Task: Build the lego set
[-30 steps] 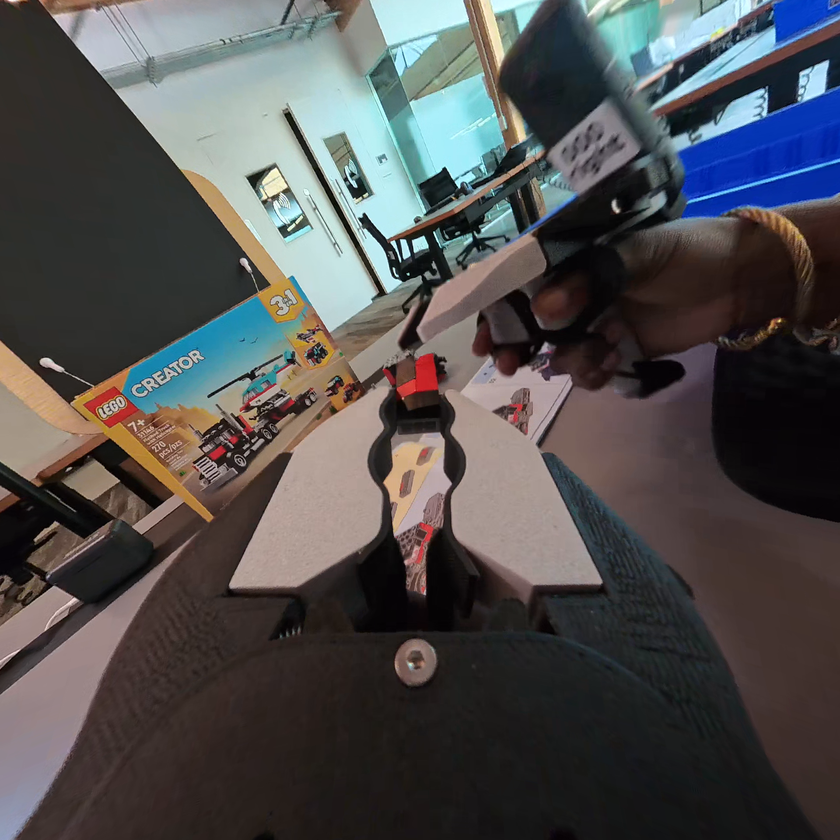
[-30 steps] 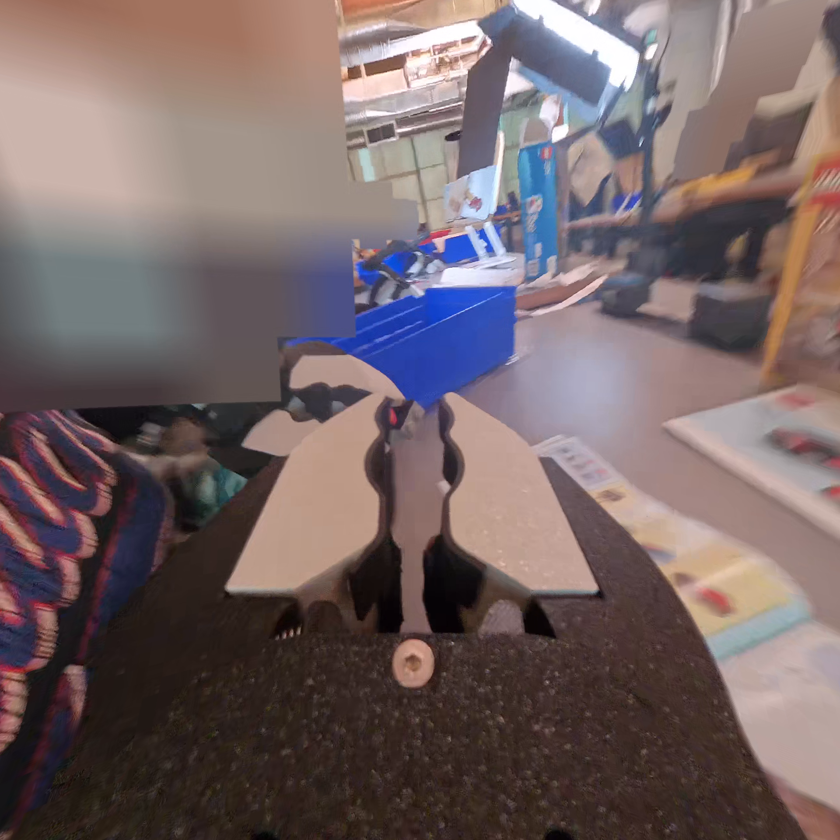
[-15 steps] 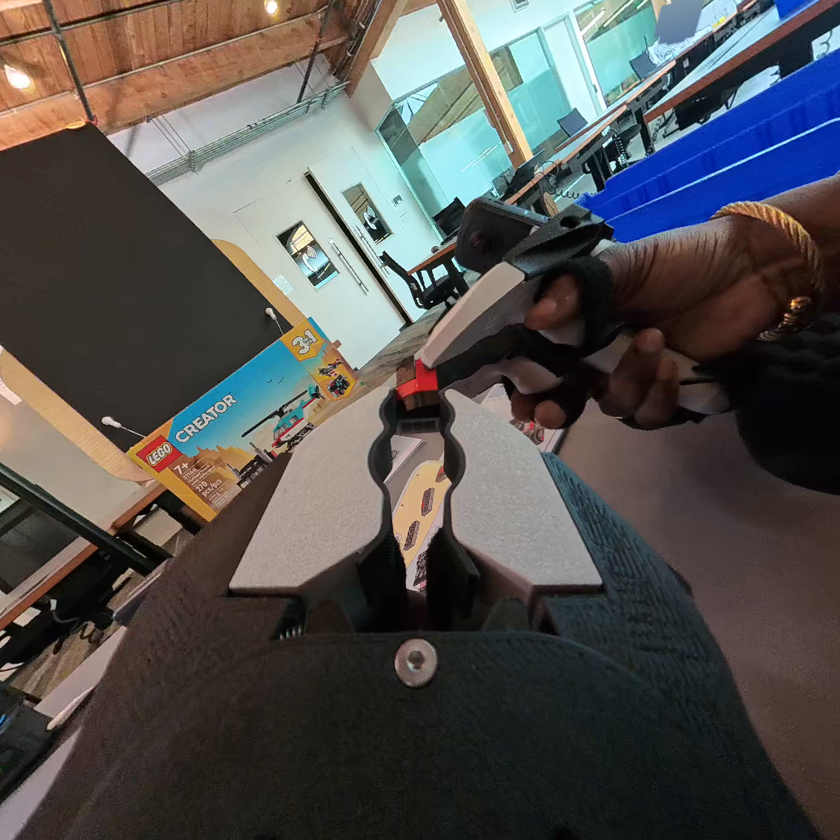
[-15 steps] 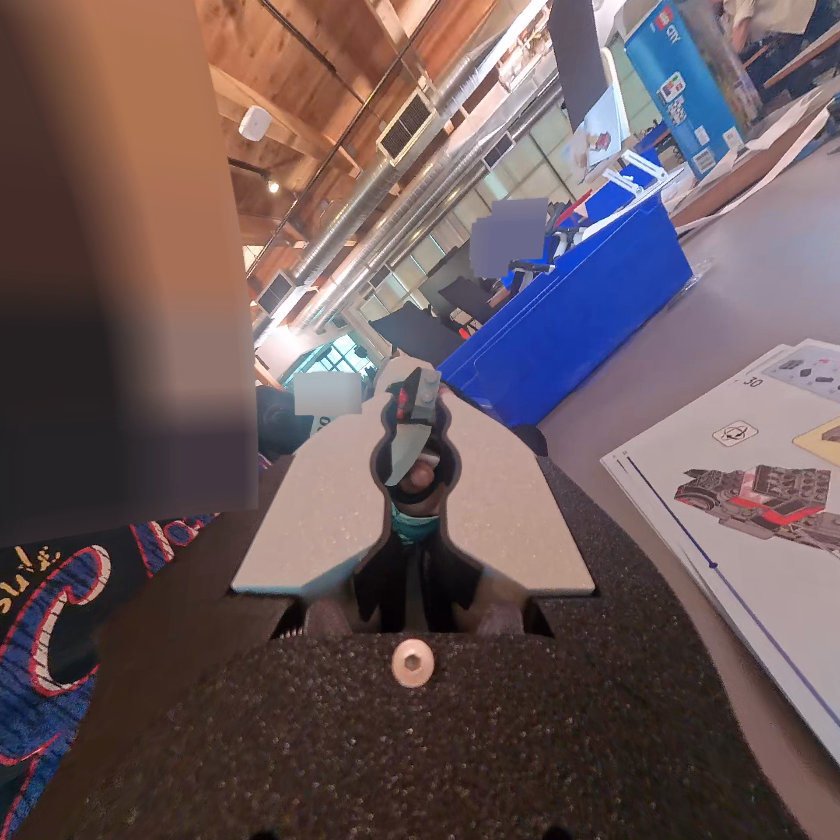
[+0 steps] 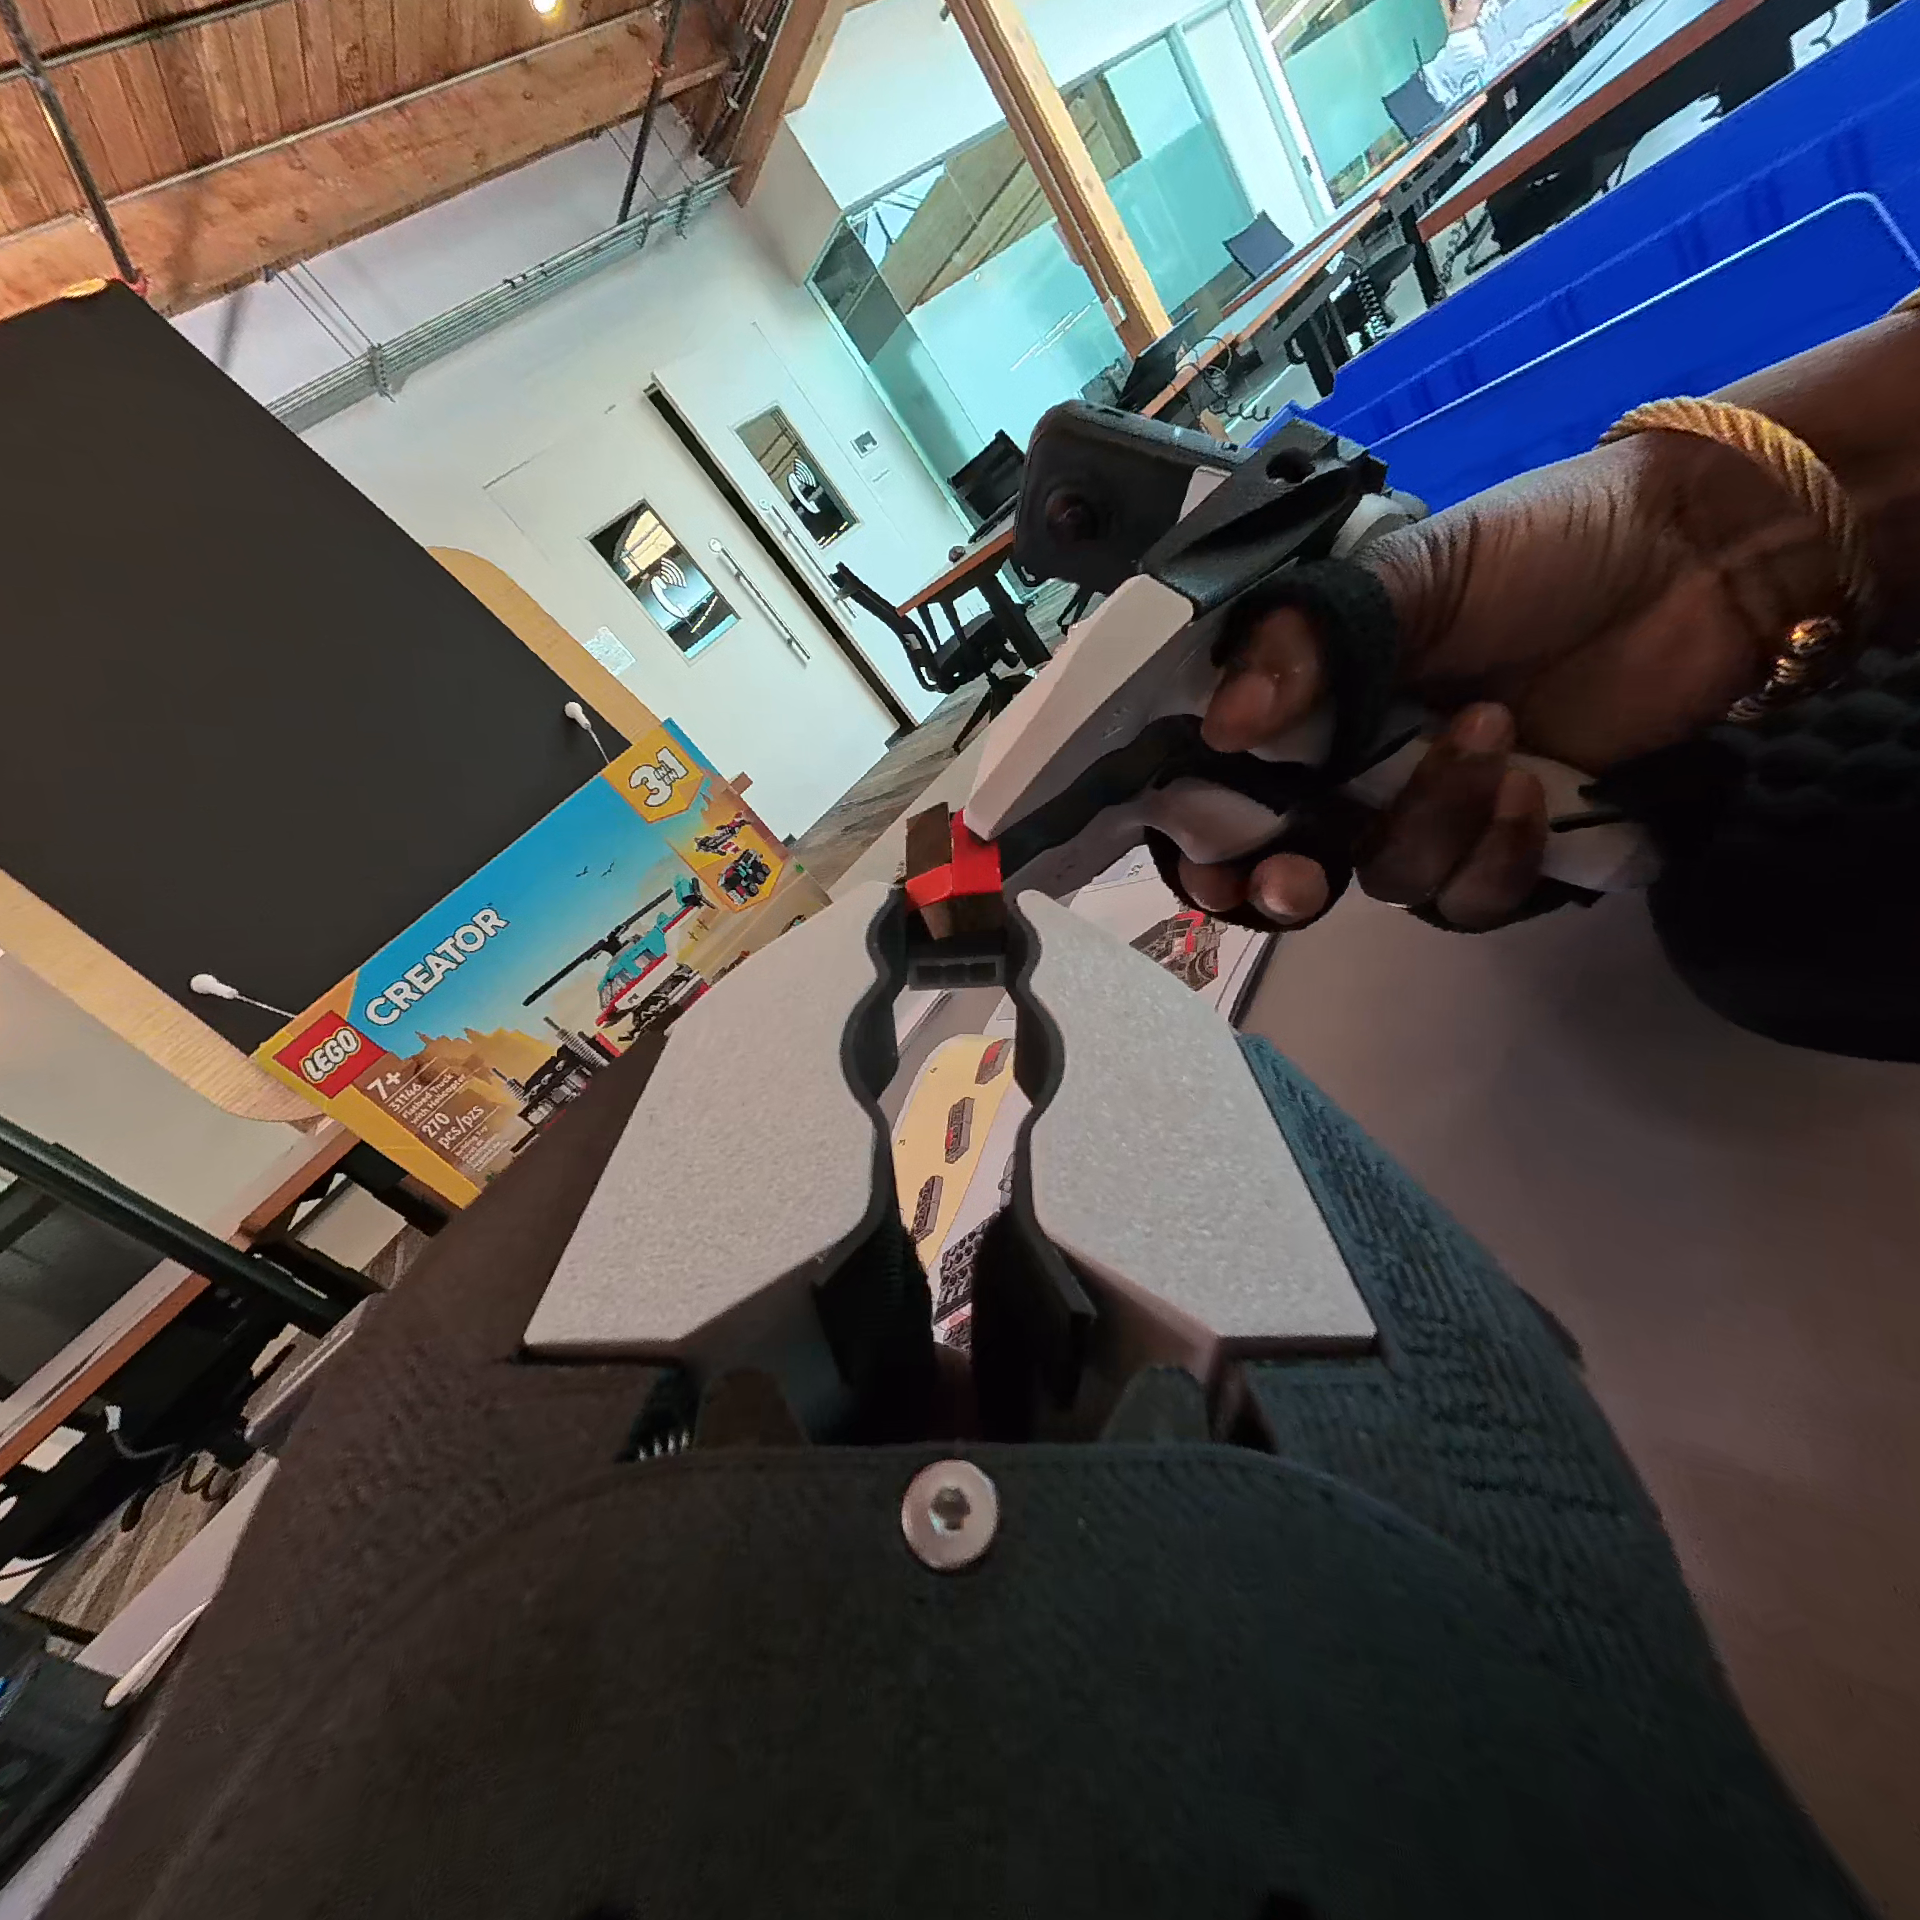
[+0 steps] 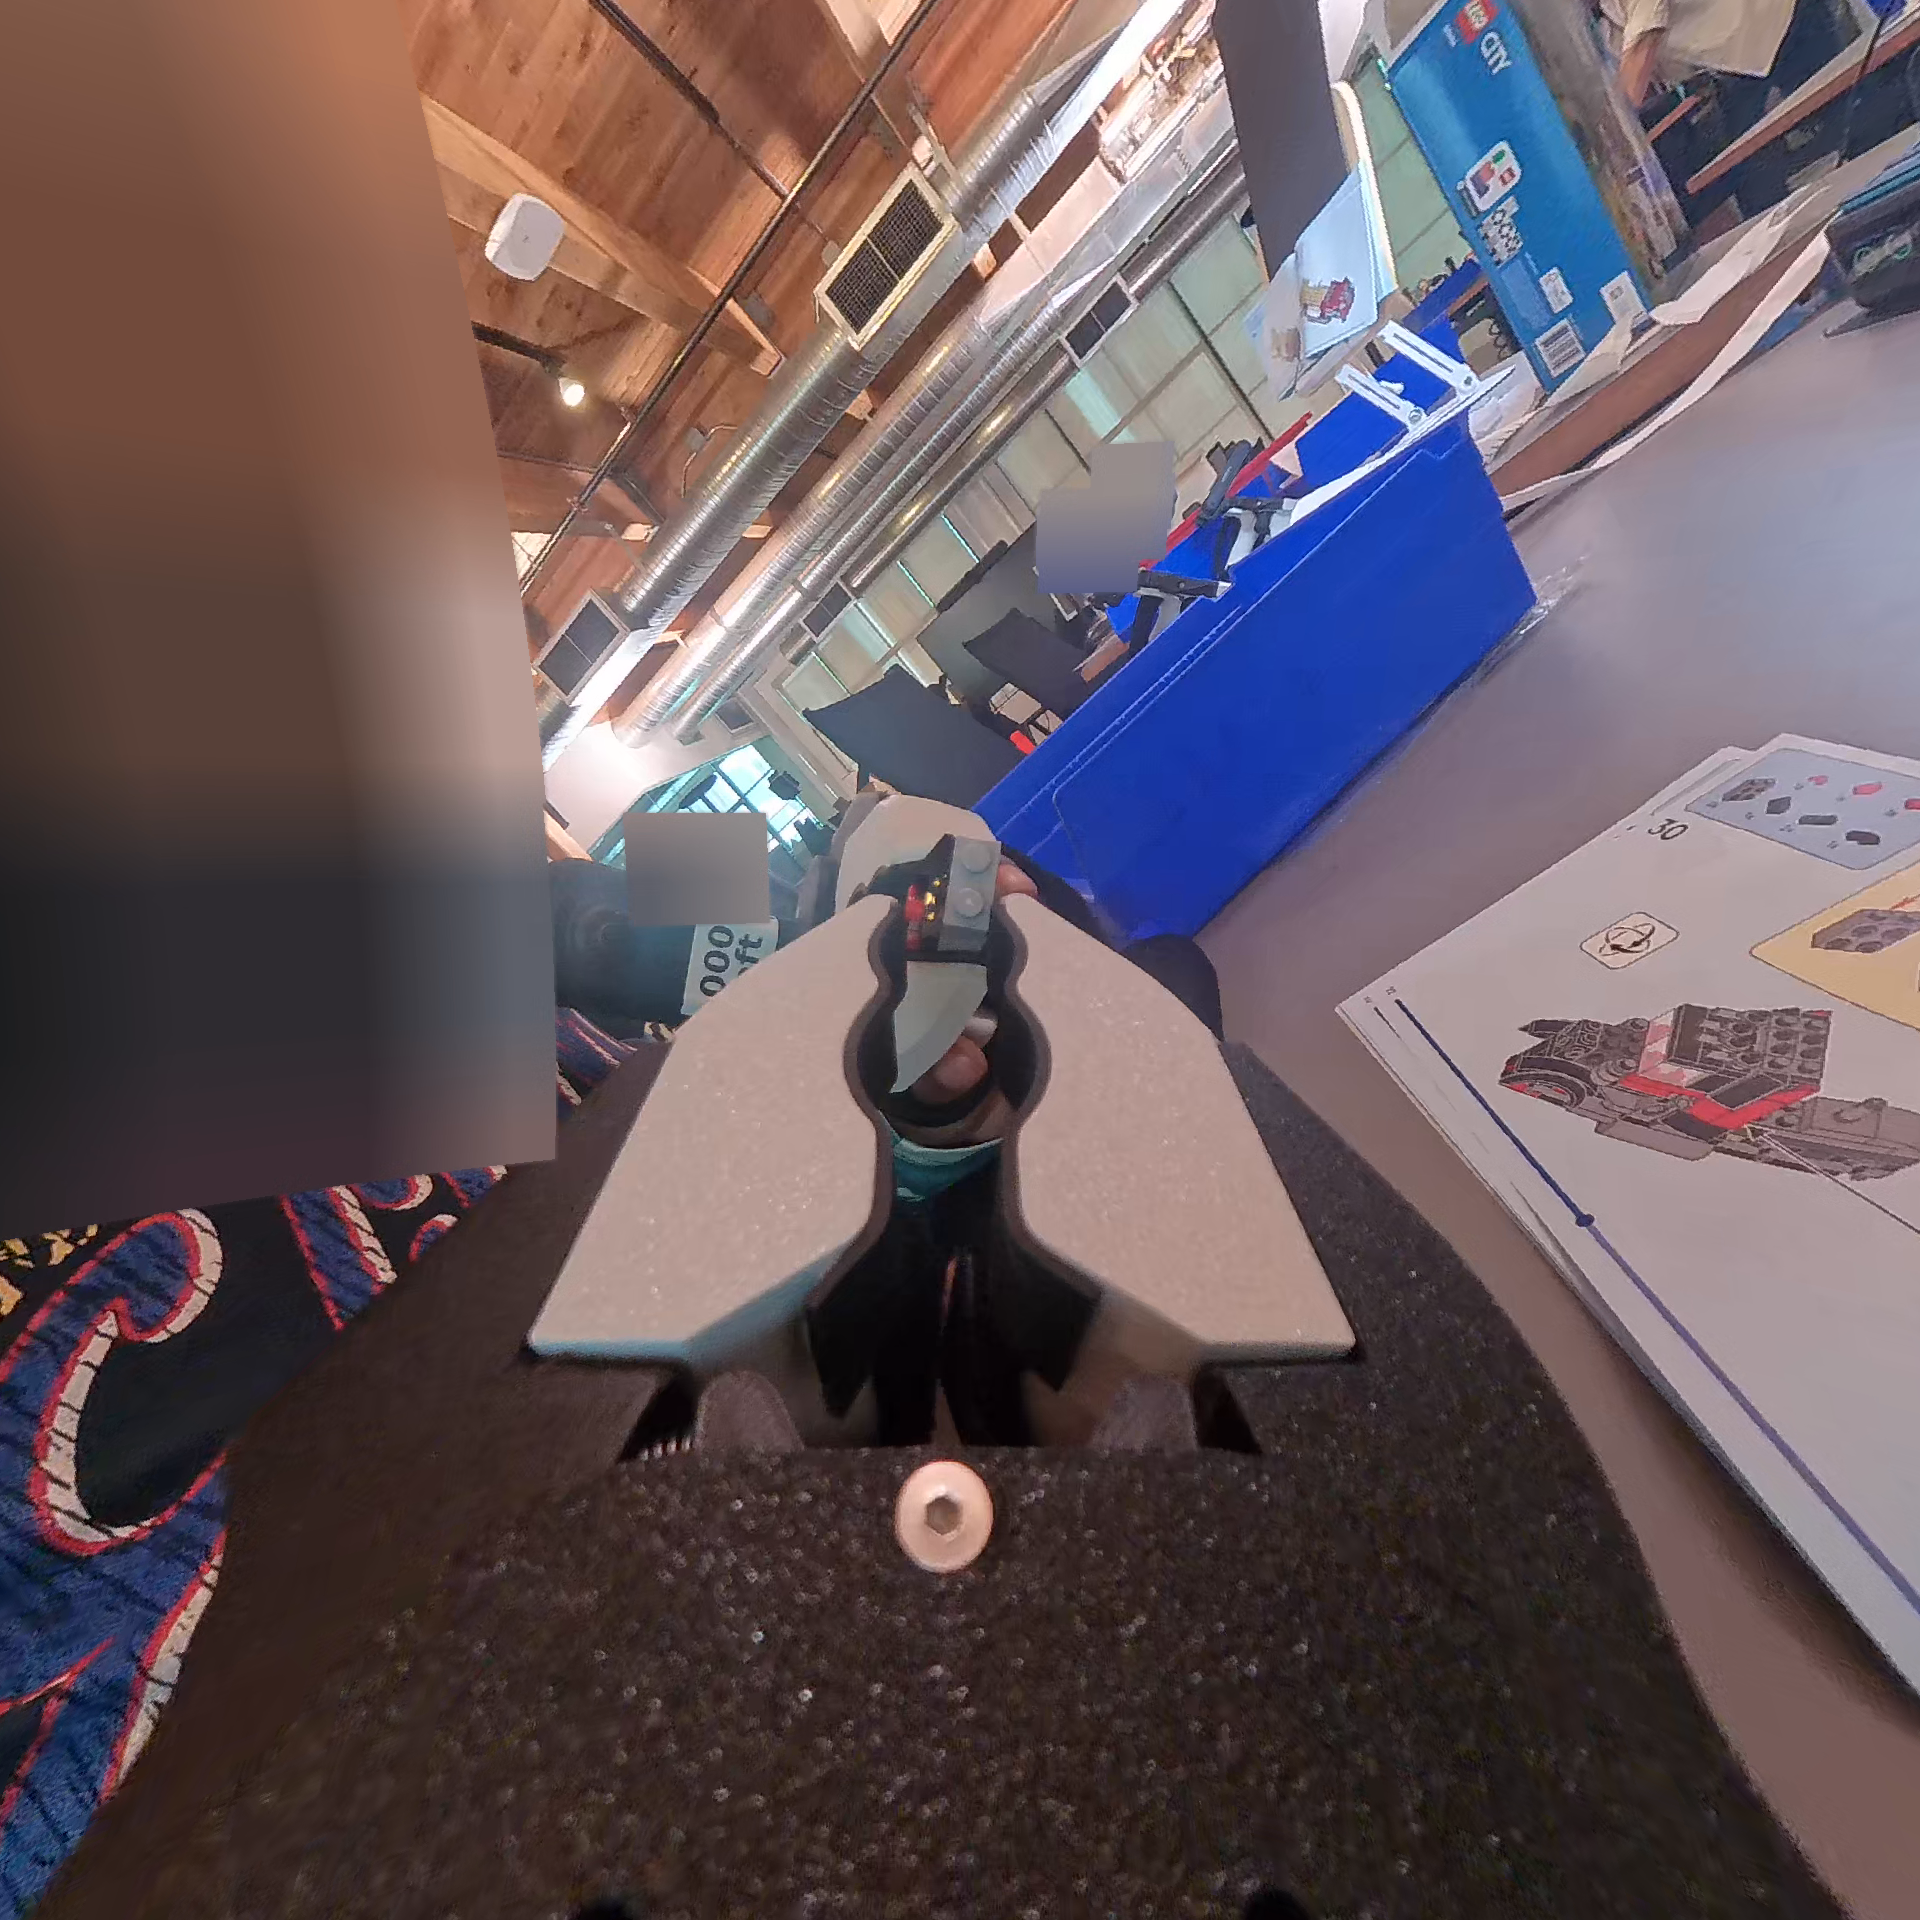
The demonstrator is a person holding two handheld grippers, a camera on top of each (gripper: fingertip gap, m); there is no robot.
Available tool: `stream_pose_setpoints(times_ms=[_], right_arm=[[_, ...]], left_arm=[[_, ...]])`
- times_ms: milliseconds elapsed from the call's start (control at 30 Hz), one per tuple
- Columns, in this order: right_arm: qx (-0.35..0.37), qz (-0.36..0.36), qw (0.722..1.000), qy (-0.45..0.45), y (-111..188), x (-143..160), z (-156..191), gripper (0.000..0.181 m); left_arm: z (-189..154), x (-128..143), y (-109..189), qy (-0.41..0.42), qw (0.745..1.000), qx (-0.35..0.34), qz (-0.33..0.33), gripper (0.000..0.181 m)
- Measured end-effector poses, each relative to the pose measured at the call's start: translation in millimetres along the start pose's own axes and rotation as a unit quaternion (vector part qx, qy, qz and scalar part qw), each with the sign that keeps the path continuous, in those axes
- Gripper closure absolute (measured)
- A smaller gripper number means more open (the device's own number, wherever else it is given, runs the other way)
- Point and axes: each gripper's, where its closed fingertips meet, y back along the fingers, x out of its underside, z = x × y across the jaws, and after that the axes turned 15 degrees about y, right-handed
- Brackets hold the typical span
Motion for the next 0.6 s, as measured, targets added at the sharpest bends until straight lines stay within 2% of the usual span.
stream_pose_setpoints(times_ms=[400, 600], right_arm=[[0.028, 0.023, 0.999, 0.001, 2.6, 10.2, -4.3, 0.166], [0.031, 0.023, 0.999, 0.02, 2.1, 6.2, -4.6, 0.163]], left_arm=[[-5.6, 8.9, 0.5, 0.004, 1.0, 0.016, 0.02, 0.163], [-4.6, 5.6, -1.1, 0.029, 0.999, 0.018, 0.009, 0.163]])
